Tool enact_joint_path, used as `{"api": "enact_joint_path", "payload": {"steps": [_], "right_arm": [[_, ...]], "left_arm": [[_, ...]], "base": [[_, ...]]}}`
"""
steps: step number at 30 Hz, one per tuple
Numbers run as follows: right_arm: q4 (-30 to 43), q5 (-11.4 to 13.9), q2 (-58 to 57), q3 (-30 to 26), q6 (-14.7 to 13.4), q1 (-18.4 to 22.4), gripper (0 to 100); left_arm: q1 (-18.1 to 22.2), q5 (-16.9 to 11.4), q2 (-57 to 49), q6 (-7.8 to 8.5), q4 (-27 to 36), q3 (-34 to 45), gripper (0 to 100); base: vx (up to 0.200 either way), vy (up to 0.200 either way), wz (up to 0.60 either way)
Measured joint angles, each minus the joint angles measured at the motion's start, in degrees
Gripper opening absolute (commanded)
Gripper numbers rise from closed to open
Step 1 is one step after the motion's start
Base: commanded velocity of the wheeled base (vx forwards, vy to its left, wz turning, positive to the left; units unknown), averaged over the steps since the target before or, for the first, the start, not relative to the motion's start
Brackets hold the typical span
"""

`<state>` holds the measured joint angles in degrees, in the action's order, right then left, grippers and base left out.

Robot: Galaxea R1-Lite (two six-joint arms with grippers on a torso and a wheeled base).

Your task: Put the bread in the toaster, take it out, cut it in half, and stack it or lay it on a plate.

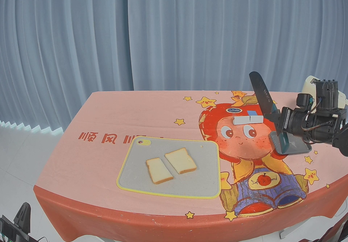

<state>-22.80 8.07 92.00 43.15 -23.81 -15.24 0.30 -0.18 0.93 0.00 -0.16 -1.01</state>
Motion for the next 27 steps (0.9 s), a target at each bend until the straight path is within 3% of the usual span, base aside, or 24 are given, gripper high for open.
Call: {"api": "enact_joint_path", "payload": {"steps": [27], "right_arm": [[0.1, 0.0, 3.6, 0.0, 0.1, 0.7, 0]], "left_arm": [[0.0, 0.0, 0.0, 0.0, 0.0, 0.0, 0]], "base": [[0.0, 0.0, 0.0]]}}
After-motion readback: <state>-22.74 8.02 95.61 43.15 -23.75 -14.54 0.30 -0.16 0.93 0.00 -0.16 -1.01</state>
